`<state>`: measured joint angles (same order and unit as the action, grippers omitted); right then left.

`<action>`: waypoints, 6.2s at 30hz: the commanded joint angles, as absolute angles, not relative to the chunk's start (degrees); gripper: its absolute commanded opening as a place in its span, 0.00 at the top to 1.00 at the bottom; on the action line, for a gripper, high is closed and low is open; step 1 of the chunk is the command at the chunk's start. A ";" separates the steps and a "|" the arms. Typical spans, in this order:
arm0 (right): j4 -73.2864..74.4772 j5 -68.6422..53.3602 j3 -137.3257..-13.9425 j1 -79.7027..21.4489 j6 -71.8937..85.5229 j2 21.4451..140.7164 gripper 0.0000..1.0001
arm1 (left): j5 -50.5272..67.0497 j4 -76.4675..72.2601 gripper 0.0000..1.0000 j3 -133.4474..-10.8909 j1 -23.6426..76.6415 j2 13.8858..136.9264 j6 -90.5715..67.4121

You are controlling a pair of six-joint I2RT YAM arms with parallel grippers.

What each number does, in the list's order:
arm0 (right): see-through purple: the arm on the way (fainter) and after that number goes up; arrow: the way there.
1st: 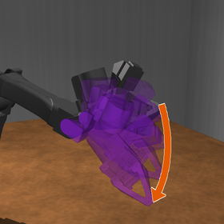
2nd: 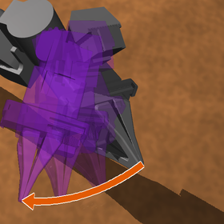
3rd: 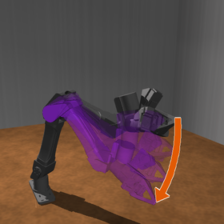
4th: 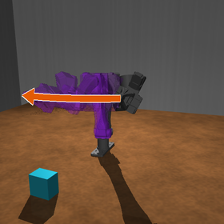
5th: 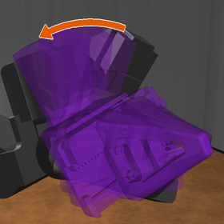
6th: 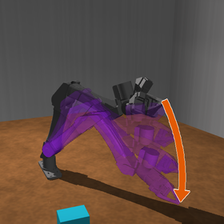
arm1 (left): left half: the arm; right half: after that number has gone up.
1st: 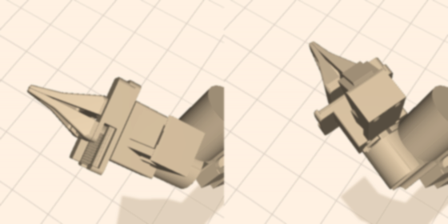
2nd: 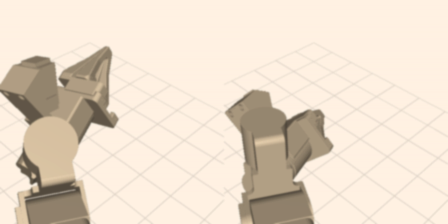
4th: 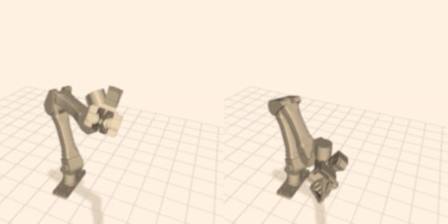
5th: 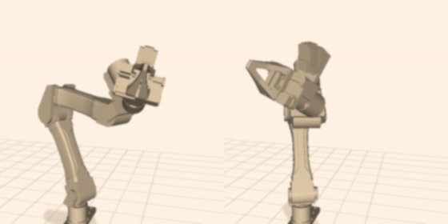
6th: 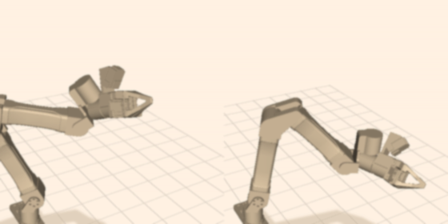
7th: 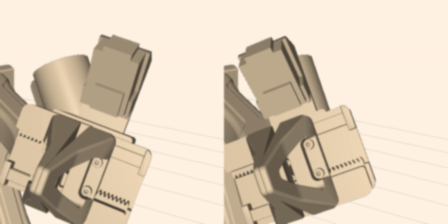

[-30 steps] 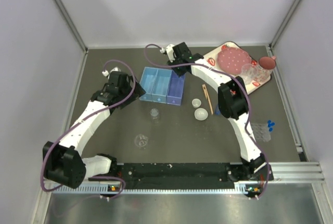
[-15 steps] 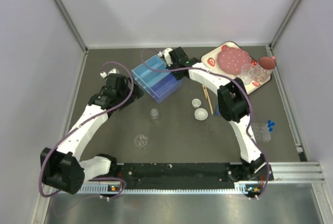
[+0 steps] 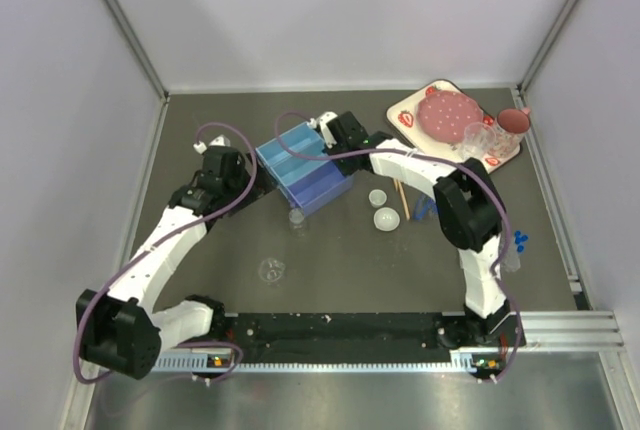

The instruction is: Organize the chemistry lab equipment

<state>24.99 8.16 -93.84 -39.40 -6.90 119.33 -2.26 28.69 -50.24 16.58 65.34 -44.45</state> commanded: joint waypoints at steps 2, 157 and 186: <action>29.00 11.95 -87.19 -40.25 -7.73 114.35 1.00 | -0.26 27.94 0.03 -50.71 16.26 62.49 -41.93; 41.75 20.48 -93.60 -72.51 35.77 107.31 0.22 | -19.25 44.56 0.02 -53.97 9.41 46.85 -31.20; 42.19 19.69 -97.21 -69.87 38.67 115.49 0.28 | -15.03 42.89 0.02 -51.59 9.40 44.91 -30.59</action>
<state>42.78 19.46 -93.95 -70.70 37.74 114.43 -15.57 45.43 -51.94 9.67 46.22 -30.94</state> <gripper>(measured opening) 0.745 0.983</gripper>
